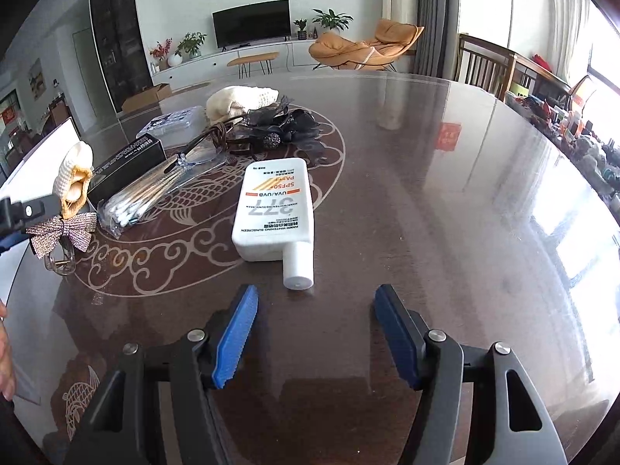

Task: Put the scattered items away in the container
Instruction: 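Lift the bow clip with the left gripper while the right gripper grasps the sunscreen bottle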

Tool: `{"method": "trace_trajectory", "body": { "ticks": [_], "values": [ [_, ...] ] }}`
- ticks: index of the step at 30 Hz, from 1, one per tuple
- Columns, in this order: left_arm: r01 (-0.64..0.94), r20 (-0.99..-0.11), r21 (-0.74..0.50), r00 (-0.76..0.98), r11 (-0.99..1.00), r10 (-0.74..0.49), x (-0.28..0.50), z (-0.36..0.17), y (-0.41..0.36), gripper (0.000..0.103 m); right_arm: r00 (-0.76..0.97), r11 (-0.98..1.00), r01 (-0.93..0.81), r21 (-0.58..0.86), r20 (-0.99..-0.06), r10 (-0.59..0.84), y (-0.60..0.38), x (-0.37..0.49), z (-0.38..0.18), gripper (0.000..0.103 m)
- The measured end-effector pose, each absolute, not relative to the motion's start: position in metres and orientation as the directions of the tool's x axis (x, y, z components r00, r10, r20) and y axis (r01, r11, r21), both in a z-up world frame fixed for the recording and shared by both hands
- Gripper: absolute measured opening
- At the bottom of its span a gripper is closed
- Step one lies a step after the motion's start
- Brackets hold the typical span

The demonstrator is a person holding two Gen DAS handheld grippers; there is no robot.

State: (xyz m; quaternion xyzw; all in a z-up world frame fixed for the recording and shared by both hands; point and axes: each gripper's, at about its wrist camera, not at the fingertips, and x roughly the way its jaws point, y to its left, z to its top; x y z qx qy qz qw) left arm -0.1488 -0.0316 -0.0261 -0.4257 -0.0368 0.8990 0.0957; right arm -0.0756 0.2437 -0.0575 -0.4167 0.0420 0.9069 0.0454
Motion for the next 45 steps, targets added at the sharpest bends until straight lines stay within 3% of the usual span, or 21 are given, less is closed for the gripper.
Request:
{"method": "trace_trajectory", "body": {
  "ticks": [5,8,15,24,31,39,41,42,43,45],
  "values": [
    [-0.333,-0.739,-0.133,-0.595,-0.934,0.317,-0.090,-0.031,-0.032,0.103,-0.655,-0.990,-0.122,0.064,-0.755,0.031,0.246,-0.075,-0.057,0.064],
    [-0.264,-0.753,-0.076,-0.617,-0.961,0.229,-0.090,-0.031,-0.043,0.103,-0.658,-0.990,-0.121,0.073,-0.753,0.025,0.246,-0.074,-0.057,0.064],
    [-0.138,-0.794,-0.194,-0.559,-0.971,0.238,-0.148,-0.052,-0.050,0.103,-0.653,-0.993,-0.088,0.077,-0.758,-0.001,0.247,-0.073,-0.057,0.066],
    [-0.117,-0.830,0.003,-0.555,-0.993,0.063,-0.163,-0.069,-0.024,0.103,-0.608,-0.990,0.096,0.104,-0.781,-0.141,0.247,-0.090,-0.049,0.066],
    [-0.082,-0.836,0.001,-0.548,-0.997,0.044,-0.175,-0.069,-0.038,0.103,-0.559,-0.995,0.098,0.035,-0.825,-0.084,0.227,-0.148,-0.052,0.066],
    [-0.097,-0.831,0.001,-0.554,-0.995,0.053,-0.171,-0.069,-0.042,0.103,-0.612,-0.993,0.117,0.008,-0.787,-0.079,0.230,-0.158,-0.060,0.066],
    [-0.119,-0.807,-0.003,-0.586,-0.993,0.073,-0.163,-0.065,-0.040,0.078,-0.613,-0.992,0.126,-0.007,-0.787,-0.072,0.229,-0.158,-0.060,0.063],
    [-0.137,-0.796,0.001,-0.600,-0.991,0.083,-0.157,-0.063,-0.039,0.051,-0.615,-0.992,0.122,-0.010,-0.785,-0.068,0.230,-0.157,-0.060,0.058],
    [-0.149,-0.794,-0.001,-0.601,-0.989,0.091,-0.153,-0.062,-0.038,0.046,-0.618,-0.993,0.121,-0.010,-0.784,-0.067,0.230,-0.156,-0.059,0.052],
    [-0.162,-0.784,-0.031,-0.609,-0.986,0.124,-0.141,-0.060,-0.041,0.044,-0.618,-0.991,0.130,-0.001,-0.782,-0.081,0.232,-0.151,-0.059,0.052]
  ]
}}
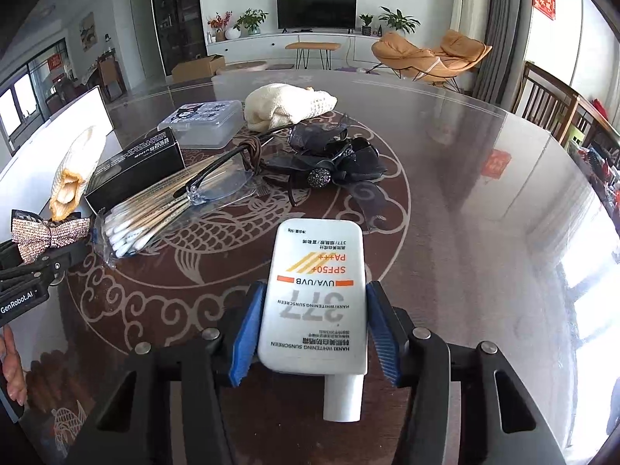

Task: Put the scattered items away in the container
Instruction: 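Lift the bow clip with the left gripper while the right gripper grasps the sunscreen bottle, then carry the bow clip and sunscreen bottle in both grippers over the white box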

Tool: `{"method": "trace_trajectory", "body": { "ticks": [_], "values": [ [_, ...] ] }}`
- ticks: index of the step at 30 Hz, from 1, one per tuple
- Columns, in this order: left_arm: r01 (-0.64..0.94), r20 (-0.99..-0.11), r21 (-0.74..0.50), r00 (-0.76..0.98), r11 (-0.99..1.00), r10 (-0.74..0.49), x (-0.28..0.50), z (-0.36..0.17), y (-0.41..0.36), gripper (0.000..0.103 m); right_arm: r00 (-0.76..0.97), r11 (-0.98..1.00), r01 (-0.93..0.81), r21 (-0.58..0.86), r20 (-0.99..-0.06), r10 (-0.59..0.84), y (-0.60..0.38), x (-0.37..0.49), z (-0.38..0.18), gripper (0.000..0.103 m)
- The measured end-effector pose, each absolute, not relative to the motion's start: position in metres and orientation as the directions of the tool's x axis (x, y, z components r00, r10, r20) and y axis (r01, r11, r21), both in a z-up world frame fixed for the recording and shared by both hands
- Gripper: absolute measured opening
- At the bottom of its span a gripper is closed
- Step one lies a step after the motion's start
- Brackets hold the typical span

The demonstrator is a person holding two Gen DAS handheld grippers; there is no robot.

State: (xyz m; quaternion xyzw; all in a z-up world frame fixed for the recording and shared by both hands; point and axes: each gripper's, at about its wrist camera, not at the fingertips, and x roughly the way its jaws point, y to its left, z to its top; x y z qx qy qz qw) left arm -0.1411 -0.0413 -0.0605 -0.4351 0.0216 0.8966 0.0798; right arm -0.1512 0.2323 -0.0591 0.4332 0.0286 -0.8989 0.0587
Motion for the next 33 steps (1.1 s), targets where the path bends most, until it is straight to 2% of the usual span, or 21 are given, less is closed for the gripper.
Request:
{"method": "trace_trajectory", "body": {
  "ticks": [5,9,13,30,33],
  "values": [
    [-0.156,-0.777,-0.048,-0.615,-0.987,0.135,-0.097,-0.060,-0.048,0.042,-0.609,-0.981,0.191,0.021,-0.782,-0.135,0.232,-0.113,-0.059,0.052],
    [-0.165,-0.769,-0.057,-0.622,-0.985,0.148,-0.060,-0.061,-0.044,0.042,-0.583,-0.968,0.224,0.116,-0.779,-0.229,0.228,-0.075,-0.056,0.052],
    [-0.178,-0.755,-0.008,-0.644,-0.984,0.123,-0.037,-0.061,-0.030,0.042,-0.594,-0.964,0.227,0.139,-0.765,-0.250,0.218,-0.053,-0.052,0.052],
    [-0.185,-0.761,0.000,-0.638,-0.983,0.120,-0.028,-0.058,-0.025,0.042,-0.586,-0.961,0.250,0.118,-0.771,-0.247,0.187,-0.037,-0.043,0.052],
    [-0.171,-0.767,-0.066,-0.622,-0.983,0.159,-0.028,-0.056,-0.035,0.042,-0.601,-0.959,0.256,0.124,-0.756,-0.258,0.185,-0.033,-0.035,0.052]
  ]
}}
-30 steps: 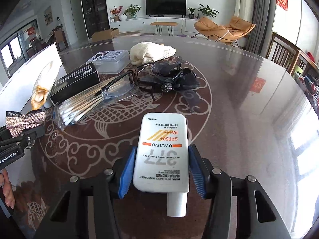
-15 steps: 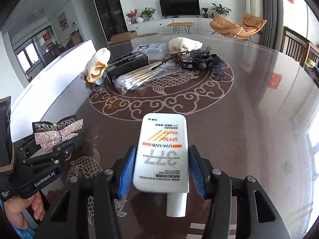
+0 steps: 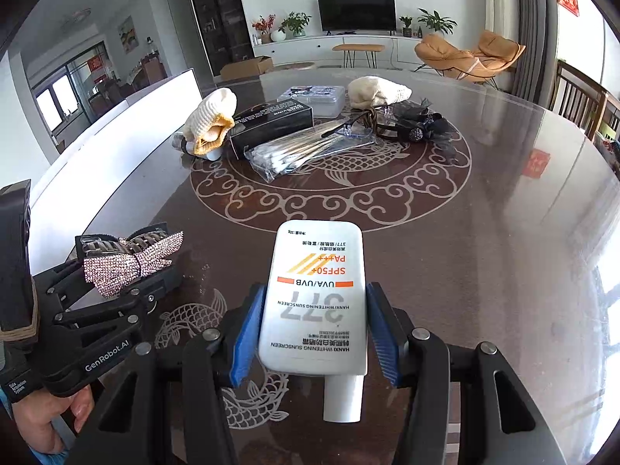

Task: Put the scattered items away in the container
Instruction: 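Carry the bow clip and sunscreen bottle in both grippers over the white box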

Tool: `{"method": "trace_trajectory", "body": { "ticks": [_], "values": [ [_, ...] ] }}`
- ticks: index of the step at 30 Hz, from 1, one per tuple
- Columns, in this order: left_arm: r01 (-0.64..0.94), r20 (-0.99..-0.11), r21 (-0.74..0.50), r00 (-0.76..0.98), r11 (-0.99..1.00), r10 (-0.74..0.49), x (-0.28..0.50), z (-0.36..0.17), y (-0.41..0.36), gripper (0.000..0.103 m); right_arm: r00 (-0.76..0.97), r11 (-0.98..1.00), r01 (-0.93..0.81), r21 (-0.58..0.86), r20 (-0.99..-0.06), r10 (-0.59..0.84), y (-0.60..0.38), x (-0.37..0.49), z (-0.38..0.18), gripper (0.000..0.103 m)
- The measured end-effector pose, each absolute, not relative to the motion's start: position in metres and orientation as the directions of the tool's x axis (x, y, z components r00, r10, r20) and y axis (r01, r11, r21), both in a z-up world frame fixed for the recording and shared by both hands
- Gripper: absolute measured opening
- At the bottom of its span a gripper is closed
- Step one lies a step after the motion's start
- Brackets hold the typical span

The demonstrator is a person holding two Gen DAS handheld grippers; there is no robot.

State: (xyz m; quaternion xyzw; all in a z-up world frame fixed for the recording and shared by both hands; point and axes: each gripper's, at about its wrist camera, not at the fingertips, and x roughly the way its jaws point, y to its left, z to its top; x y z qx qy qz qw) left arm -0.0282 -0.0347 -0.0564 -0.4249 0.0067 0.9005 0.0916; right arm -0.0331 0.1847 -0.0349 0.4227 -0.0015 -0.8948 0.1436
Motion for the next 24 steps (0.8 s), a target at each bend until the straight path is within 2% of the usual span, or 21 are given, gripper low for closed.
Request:
{"method": "trace_trajectory", "body": {
  "ticks": [6,12,16,19,24],
  "values": [
    [-0.133,-0.755,-0.131,-0.629,-0.982,0.186,-0.025,-0.043,-0.052,0.042,-0.610,-0.951,0.277,0.137,-0.740,-0.285,0.179,-0.031,-0.024,0.052],
    [-0.126,-0.755,-0.146,-0.627,-0.981,0.193,-0.022,-0.031,-0.060,0.042,-0.587,-0.941,0.295,0.166,-0.745,-0.316,0.169,-0.031,-0.030,0.052],
    [-0.079,-0.727,-0.190,-0.658,-0.979,0.194,-0.030,-0.004,-0.091,0.042,-0.575,-0.921,0.350,0.169,-0.737,-0.354,0.145,-0.045,-0.016,0.052],
    [-0.024,-0.689,-0.189,-0.709,-0.982,0.150,-0.037,0.033,-0.134,0.042,-0.586,-0.892,0.422,0.160,-0.703,-0.404,0.110,-0.062,0.012,0.052],
    [0.123,-0.644,-0.093,-0.764,-0.988,-0.034,-0.054,0.081,-0.220,0.042,-0.562,-0.802,0.573,0.172,-0.629,-0.537,0.020,-0.089,0.069,0.052]
  ]
}}
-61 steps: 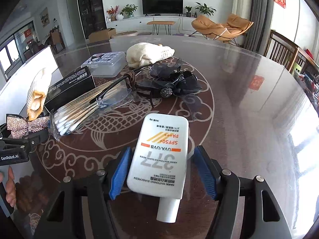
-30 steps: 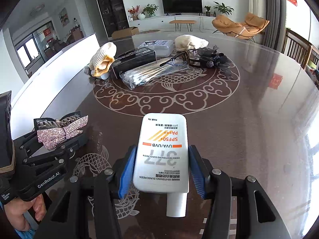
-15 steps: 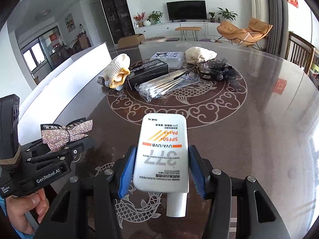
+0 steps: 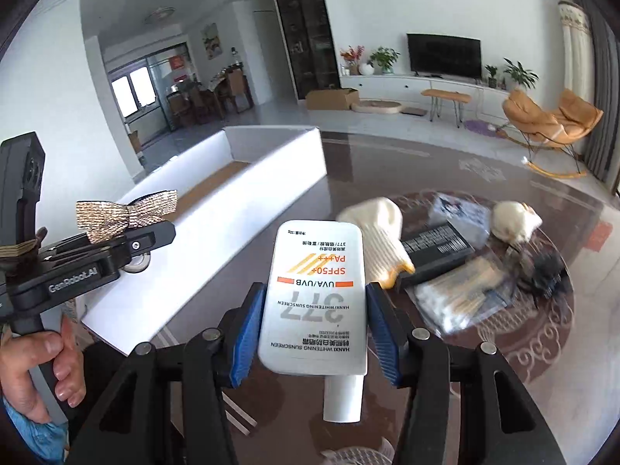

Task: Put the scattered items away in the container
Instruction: 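Carry the bow clip and sunscreen bottle in both grippers over the white box, then open both grippers to drop the clip and bottle onto the box floor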

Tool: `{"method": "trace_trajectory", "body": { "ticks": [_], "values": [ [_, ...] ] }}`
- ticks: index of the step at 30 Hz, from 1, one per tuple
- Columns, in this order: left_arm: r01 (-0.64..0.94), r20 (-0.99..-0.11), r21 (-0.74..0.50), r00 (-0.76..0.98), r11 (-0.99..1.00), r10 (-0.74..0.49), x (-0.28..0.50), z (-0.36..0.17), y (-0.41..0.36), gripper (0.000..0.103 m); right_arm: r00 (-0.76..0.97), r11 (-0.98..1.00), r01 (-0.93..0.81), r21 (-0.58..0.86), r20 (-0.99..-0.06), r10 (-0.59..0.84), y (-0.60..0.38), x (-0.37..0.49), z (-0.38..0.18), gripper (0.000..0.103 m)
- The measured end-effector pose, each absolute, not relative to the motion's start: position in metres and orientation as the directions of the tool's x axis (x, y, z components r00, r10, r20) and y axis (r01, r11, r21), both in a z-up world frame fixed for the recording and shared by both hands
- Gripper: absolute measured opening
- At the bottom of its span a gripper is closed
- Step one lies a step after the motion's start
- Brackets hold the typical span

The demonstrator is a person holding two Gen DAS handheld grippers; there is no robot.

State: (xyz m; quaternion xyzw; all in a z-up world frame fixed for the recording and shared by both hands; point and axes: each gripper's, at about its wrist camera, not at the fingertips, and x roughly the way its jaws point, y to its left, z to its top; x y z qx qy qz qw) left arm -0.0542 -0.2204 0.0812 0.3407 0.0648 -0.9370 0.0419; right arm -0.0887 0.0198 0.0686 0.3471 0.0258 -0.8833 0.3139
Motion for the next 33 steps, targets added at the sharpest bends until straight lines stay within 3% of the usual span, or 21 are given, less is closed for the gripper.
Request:
{"method": "trace_trajectory", "body": {
  "ticks": [5,9,15,18,23,30,33],
  "values": [
    [0.272,-0.652,-0.031,-0.735,-0.962,-0.187,-0.074,0.088,-0.301,0.042,-0.495,-0.705,0.686,0.180,-0.594,-0.633,-0.082,-0.117,0.101,0.052],
    [0.343,-0.695,-0.018,-0.680,-0.939,-0.235,-0.090,0.068,-0.348,0.042,-0.445,-0.666,0.728,0.165,-0.626,-0.641,-0.158,-0.146,0.096,0.052],
    [0.391,-0.782,-0.111,-0.602,-0.914,-0.163,-0.103,0.031,-0.390,0.042,-0.377,-0.656,0.742,0.139,-0.722,-0.580,-0.237,-0.185,0.053,0.052],
    [0.411,-0.796,-0.063,-0.570,-0.910,-0.202,-0.104,0.029,-0.393,0.042,-0.362,-0.647,0.754,0.109,-0.754,-0.549,-0.260,-0.191,0.037,0.052],
    [0.422,-0.880,-0.095,-0.458,-0.902,-0.122,-0.111,0.003,-0.404,0.045,-0.286,-0.627,0.762,0.163,-0.783,-0.552,-0.283,-0.202,0.018,0.053],
    [0.457,-0.883,-0.098,-0.450,-0.884,-0.135,-0.102,0.002,-0.405,0.063,-0.263,-0.659,0.724,0.204,-0.801,-0.538,-0.286,-0.212,0.004,0.054],
    [0.458,-0.879,-0.097,-0.456,-0.884,-0.141,-0.103,0.004,-0.404,0.066,-0.270,-0.668,0.717,0.198,-0.805,-0.528,-0.283,-0.213,0.004,0.054]
  ]
}}
